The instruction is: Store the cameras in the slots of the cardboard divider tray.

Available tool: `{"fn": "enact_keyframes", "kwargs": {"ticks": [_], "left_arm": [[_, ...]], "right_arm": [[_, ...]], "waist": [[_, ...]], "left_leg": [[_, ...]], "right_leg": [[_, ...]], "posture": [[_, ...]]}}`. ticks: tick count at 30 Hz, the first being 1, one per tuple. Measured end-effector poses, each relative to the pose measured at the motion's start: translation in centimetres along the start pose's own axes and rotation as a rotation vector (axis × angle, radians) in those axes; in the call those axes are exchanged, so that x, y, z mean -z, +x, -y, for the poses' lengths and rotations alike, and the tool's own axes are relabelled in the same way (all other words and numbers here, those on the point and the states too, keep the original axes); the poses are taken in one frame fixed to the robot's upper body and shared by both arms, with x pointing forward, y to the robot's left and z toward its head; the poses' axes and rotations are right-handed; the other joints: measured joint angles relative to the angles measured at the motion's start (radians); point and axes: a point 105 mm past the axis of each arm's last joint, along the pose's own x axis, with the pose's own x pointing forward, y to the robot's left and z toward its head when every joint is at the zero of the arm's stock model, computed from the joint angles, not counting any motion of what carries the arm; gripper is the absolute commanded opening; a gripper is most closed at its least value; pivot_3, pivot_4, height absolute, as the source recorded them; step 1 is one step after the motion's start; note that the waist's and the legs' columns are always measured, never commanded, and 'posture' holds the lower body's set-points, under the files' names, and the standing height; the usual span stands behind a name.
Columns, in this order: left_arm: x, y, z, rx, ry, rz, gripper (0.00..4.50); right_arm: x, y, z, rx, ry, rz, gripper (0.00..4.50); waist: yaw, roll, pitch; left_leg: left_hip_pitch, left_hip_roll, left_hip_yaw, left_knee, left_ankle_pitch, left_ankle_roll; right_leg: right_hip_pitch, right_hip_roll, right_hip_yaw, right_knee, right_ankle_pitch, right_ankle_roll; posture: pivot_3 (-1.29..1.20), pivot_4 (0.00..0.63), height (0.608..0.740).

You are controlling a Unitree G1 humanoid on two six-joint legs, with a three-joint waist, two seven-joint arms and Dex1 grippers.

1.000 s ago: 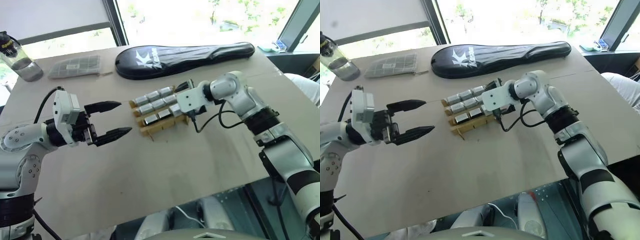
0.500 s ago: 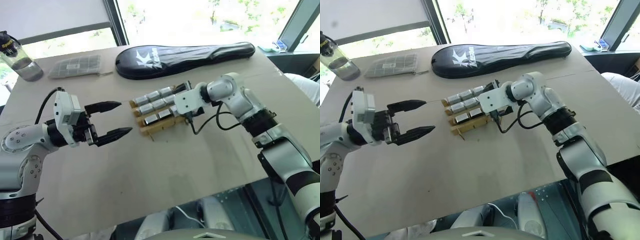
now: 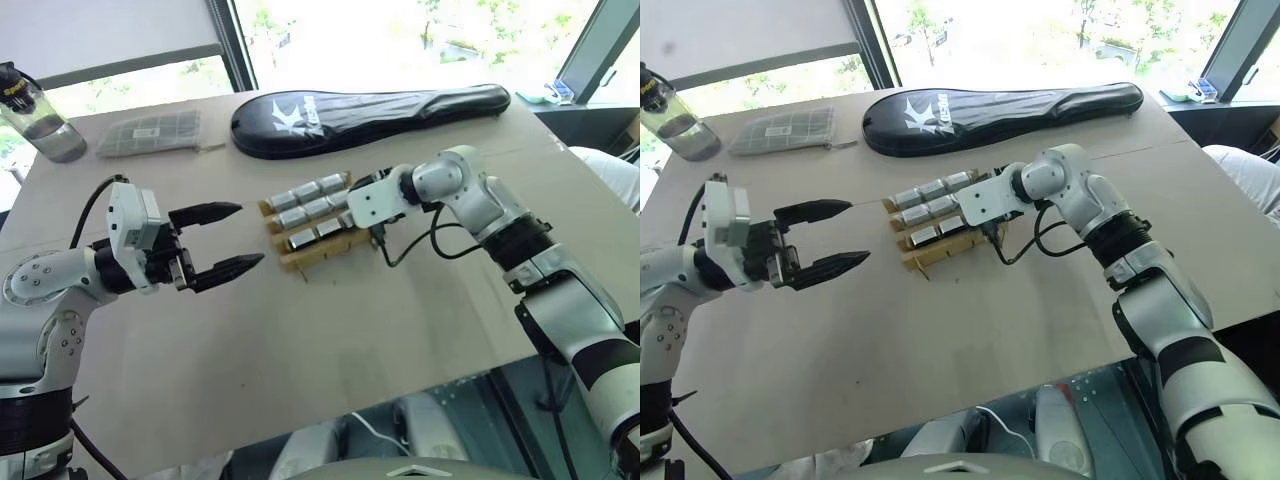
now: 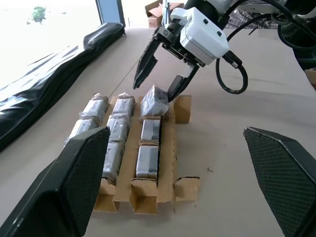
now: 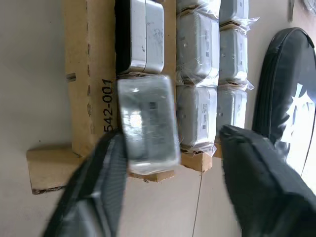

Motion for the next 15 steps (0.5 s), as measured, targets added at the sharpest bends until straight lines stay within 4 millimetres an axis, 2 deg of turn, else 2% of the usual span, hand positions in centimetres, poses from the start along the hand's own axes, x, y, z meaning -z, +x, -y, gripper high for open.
{"fn": "enact_keyframes", "kwargs": {"ticks": [1,2,8,15], "left_arm": [[0.0,0.0,0.0,0.0,0.0,0.001,4.5],[0.0,0.0,0.0,0.0,0.0,0.001,4.5],[0.0,0.1,0.0,0.001,-0.002,0.005,4.5],[0.0,0.5,-0.1,0.01,0.004,0.009,4.5]], "right_arm": [[-0.1,-0.1,-0.1,-0.008,-0.004,0.005,0.99],[-0.1,-0.1,-0.1,-0.011,-0.009,0.007,0.64],[-0.1,-0.4,-0.5,-0.08,0.014,0.016,0.63],[-0.2,-0.6,1.4,-0.211,0.184,0.034,0.63]], "waist": [[0.0,0.0,0.0],[-0.001,0.0,0.0],[-0.001,0.0,0.0],[-0.002,0.0,0.0]], "left_leg": [[0.0,0.0,0.0,0.0,0.0,0.0],[0.0,0.0,0.0,0.0,0.0,0.0],[0.0,0.0,0.0,0.0,0.0,0.0],[0.0,0.0,0.0,-0.001,0.0,0.0]], "right_leg": [[0.0,0.0,0.0,0.0,0.0,0.0],[0.0,0.0,0.0,0.0,0.0,0.0],[0.0,0.0,0.0,0.0,0.0,0.0],[0.0,0.0,0.0,-0.001,0.0,0.0]], "posture": [[0.0,0.15,0.74],[0.0,0.15,0.74],[0.0,0.15,0.74],[0.0,0.15,0.74]]}}
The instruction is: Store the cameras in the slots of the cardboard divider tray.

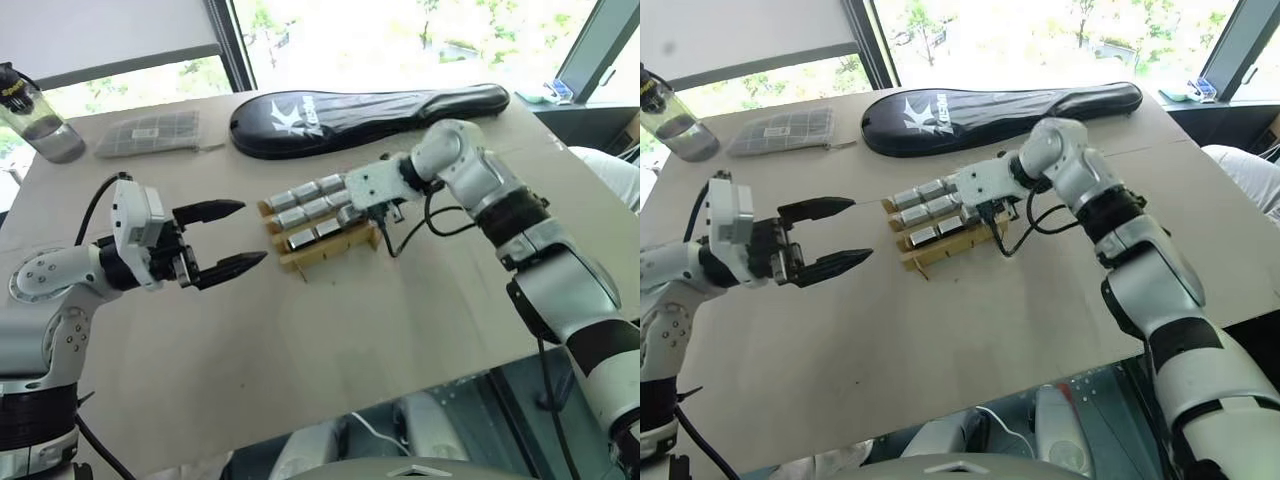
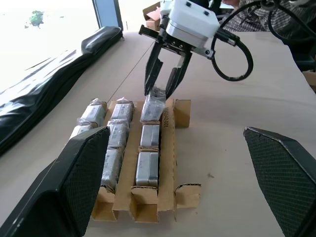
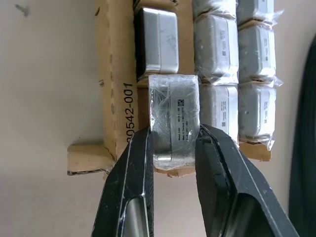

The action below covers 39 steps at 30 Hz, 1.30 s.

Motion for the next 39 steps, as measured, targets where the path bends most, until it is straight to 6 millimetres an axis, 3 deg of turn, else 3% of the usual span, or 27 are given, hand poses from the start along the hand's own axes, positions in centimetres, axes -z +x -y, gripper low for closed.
{"fn": "enact_keyframes", "kwargs": {"ticks": [6,16,21,23,27,32,34,37,39], "left_arm": [[0.2,0.0,-0.1,-0.007,-0.006,-0.001,4.5],[0.5,-0.7,-0.2,-0.05,-0.013,-0.01,4.5],[0.1,-0.6,0.1,-0.041,0.003,-0.008,4.5],[0.2,-0.6,0.1,-0.042,0.002,-0.009,4.5],[0.3,-0.7,0.1,-0.043,-0.002,-0.011,4.5],[1.4,-1.5,0.2,-0.097,-0.036,-0.043,4.5],[2.3,-2.0,0.3,-0.145,-0.066,-0.06,4.5],[4.0,-2.6,1.0,-0.219,-0.125,-0.073,4.5],[5.2,-3.3,1.9,-0.279,-0.181,-0.079,4.5]], "right_arm": [[0.5,1.0,-0.1,-0.097,0.131,-0.012,0.63],[0.3,2.0,-0.3,-0.142,0.072,-0.069,0.63],[-0.4,2.5,-0.1,-0.116,0.087,-0.014,2.98],[-0.5,2.3,-0.1,-0.124,0.116,0.013,2.98],[0.1,0.8,-0.1,-0.131,0.168,0.052,2.98],[0.7,-4.7,1.9,0.052,0.253,0.229,2.98],[1.8,-6.8,1.6,0.158,0.305,0.319,2.98],[5.4,-8.4,-1.8,0.286,0.43,0.389,2.98],[9.2,-8.7,-6.6,0.365,0.603,0.376,2.98]], "waist": [[-0.003,0.0,0.0],[-0.002,0.0,0.0],[-0.011,0.0,0.0],[-0.016,0.001,0.0],[-0.015,0.001,0.0],[-0.016,0.001,0.001],[-0.013,0.0,0.0],[0.008,-0.001,-0.001],[0.03,0.0,0.0]], "left_leg": [[0.0,0.0,0.0,0.0,0.0,0.0],[0.0,0.0,0.0,-0.001,0.0,0.0],[0.0,0.0,0.001,-0.001,0.0,-0.001],[0.0,0.001,0.001,-0.001,0.0,-0.001],[0.0,0.001,0.001,0.0,0.0,-0.001],[-0.001,0.001,0.001,-0.001,0.0,-0.001],[-0.001,0.002,0.001,-0.001,0.0,-0.001],[-0.002,0.001,0.001,-0.001,0.0,0.0],[-0.003,0.001,0.002,0.0,0.0,0.0]], "right_leg": [[-0.001,0.0,-0.001,0.0,0.0,0.0],[-0.002,-0.002,-0.006,0.0,0.0,0.0],[-0.002,-0.002,-0.006,0.002,0.0,-0.001],[-0.002,-0.002,-0.006,0.002,0.001,-0.001],[-0.002,-0.002,-0.006,0.002,0.001,-0.001],[-0.003,-0.003,-0.005,0.001,0.001,-0.002],[-0.002,-0.003,-0.007,0.001,0.001,-0.002],[-0.002,-0.004,-0.007,0.0,0.001,-0.002],[-0.003,-0.005,-0.007,0.0,0.001,-0.002]], "posture": [[0.0,0.15,0.74],[0.0,0.15,0.74],[0.0,0.15,0.74],[0.0,0.15,0.74],[0.0,0.15,0.74],[0.0,0.15,0.74],[0.0,0.15,0.74],[0.0,0.15,0.74],[0.0,0.15,0.74]]}}
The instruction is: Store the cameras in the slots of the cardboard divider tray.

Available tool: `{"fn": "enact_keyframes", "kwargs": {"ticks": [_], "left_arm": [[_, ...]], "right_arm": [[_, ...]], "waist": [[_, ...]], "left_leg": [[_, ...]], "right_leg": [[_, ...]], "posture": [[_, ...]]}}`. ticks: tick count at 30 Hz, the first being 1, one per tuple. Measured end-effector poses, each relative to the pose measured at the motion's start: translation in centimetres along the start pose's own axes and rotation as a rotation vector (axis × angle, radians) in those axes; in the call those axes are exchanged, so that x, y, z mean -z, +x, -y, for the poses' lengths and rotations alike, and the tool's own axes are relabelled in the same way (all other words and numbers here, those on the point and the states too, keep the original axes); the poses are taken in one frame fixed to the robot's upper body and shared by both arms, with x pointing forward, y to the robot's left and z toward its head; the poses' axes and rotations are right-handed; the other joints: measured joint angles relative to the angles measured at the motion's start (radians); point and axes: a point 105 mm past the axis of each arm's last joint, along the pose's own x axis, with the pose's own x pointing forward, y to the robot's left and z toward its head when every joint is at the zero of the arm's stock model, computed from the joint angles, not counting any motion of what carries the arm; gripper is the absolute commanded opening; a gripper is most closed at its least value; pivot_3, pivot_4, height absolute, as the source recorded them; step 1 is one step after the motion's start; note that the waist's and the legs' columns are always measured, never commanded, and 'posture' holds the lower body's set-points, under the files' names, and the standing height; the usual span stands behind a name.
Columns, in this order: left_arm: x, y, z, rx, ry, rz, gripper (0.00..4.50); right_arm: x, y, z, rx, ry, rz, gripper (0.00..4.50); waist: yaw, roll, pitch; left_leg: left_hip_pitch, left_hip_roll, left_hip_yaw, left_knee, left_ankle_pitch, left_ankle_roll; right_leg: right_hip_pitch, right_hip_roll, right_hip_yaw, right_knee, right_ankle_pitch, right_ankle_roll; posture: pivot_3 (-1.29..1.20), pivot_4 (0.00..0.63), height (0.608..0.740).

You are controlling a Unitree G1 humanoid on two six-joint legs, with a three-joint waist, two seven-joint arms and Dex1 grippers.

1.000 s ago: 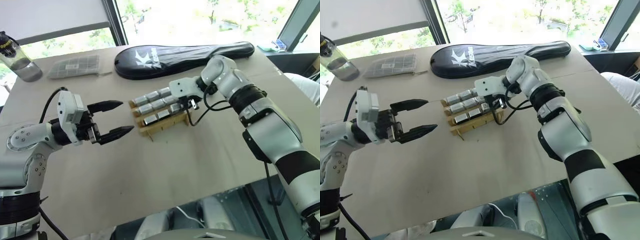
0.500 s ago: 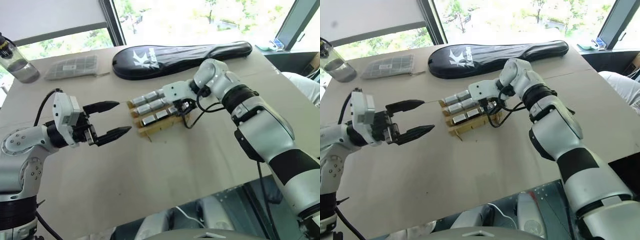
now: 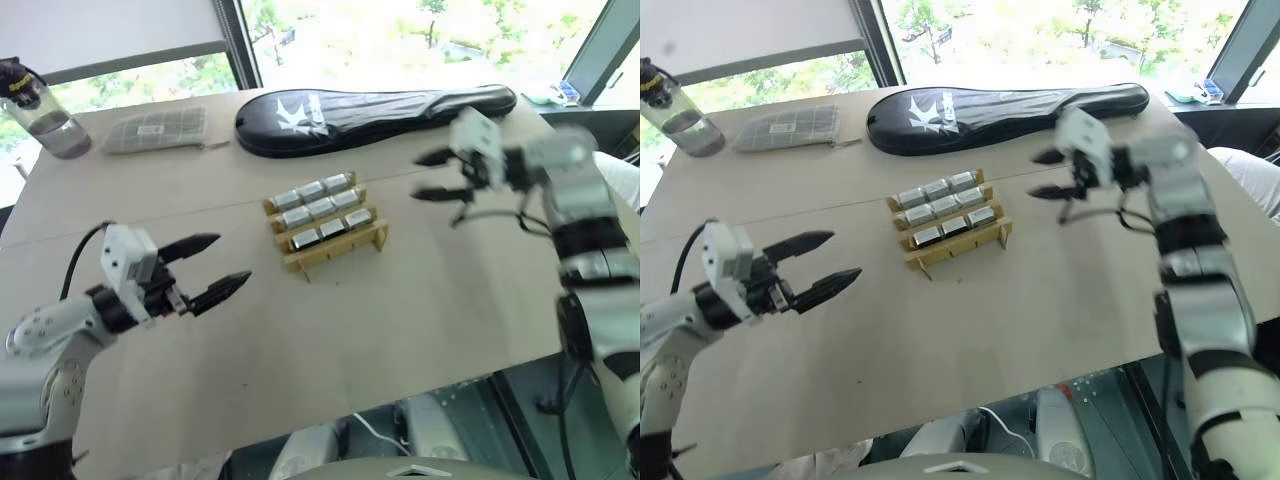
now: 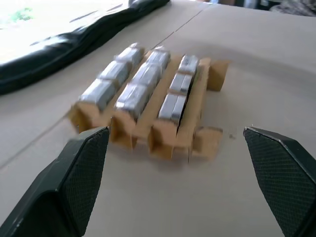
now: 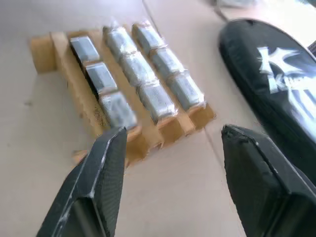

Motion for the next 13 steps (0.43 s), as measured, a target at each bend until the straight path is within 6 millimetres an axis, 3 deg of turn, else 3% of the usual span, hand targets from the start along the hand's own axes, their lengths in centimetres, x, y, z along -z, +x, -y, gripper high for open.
{"fn": "enact_keyframes", "kwargs": {"ticks": [1,4,5,8,11,13], "left_arm": [[1.1,-0.6,0.2,-0.042,-0.04,-0.016,4.5],[3.0,-1.2,0.8,-0.107,-0.093,-0.051,4.5],[3.6,-1.2,1.6,-0.131,-0.112,-0.05,4.5],[4.8,-1.3,2.8,-0.155,-0.15,-0.064,4.5],[6.5,-1.6,4.6,-0.191,-0.182,-0.091,4.5],[7.0,-1.7,4.7,-0.213,-0.155,-0.102,4.5]], "right_arm": [[3.1,-1.6,-1.2,0.061,0.099,-0.026,2.98],[6.3,-4.0,-3.5,0.181,0.201,-0.024,2.98],[7.3,-5.6,-4.8,0.267,0.234,-0.008,2.98],[8.7,-7.4,-6.6,0.35,0.276,-0.008,2.98],[10.5,-9.0,-9.7,0.396,0.339,-0.021,2.98],[11.1,-9.5,-10.5,0.409,0.37,-0.024,2.98]], "waist": [[0.005,0.001,0.0],[0.011,0.002,0.0],[0.016,0.002,0.0],[0.022,0.002,0.0],[0.035,0.001,-0.001],[0.039,0.001,-0.001]], "left_leg": [[0.0,0.0,0.001,0.0,0.0,0.0],[0.002,0.001,0.007,0.0,0.0,0.0],[0.003,0.001,0.009,0.0,0.0,0.0],[0.005,0.002,0.011,0.0,0.0,0.0],[0.009,0.003,0.012,0.0,-0.001,0.001],[0.01,0.003,0.013,0.0,-0.001,0.001]], "right_leg": [[-0.001,0.0,0.001,0.001,0.0,0.0],[-0.002,0.001,0.007,0.004,0.0,-0.001],[-0.001,0.002,0.008,0.004,0.001,-0.001],[0.001,0.003,0.01,0.004,0.002,-0.002],[0.006,0.003,0.01,0.002,0.002,-0.002],[0.007,0.003,0.011,0.002,0.002,-0.002]], "posture": [[0.0,0.15,0.74],[0.0,0.15,0.74],[0.0,0.15,0.74],[0.0,0.15,0.74],[0.0,0.15,0.74],[0.0,0.15,0.74]]}}
